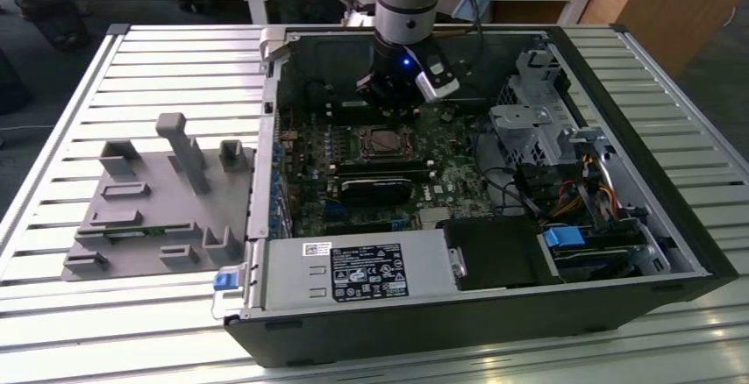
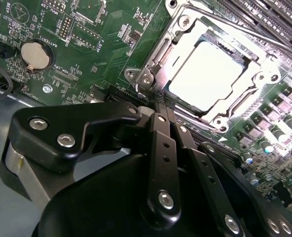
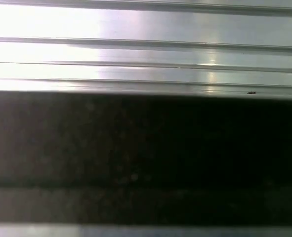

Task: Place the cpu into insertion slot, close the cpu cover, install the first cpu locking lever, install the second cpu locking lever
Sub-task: 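Install the first cpu locking lever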

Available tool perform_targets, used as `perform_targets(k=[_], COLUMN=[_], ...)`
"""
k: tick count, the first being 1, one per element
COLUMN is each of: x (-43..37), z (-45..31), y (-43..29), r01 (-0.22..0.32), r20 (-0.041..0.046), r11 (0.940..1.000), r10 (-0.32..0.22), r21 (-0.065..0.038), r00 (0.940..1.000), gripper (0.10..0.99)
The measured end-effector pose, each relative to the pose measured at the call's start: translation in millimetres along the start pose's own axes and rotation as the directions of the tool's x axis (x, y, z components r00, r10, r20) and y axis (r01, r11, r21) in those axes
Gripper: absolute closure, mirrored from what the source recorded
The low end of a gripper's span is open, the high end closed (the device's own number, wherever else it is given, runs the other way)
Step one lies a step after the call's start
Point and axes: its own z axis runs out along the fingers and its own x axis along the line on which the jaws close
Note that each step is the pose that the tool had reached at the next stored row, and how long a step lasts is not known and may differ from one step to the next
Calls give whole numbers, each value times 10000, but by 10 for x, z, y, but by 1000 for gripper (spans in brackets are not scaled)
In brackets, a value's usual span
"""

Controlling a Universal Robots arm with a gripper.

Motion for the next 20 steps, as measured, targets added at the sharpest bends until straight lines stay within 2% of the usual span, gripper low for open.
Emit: perform_targets(k=[15,20], x=[-8,-8], z=[32,36], y=[1,3], r01=[-1,-2], r20=[-4,-1], r11=[10000,10000], r10=[1,2], r21=[20,-83], r00=[10000,10000], gripper=[965,965])
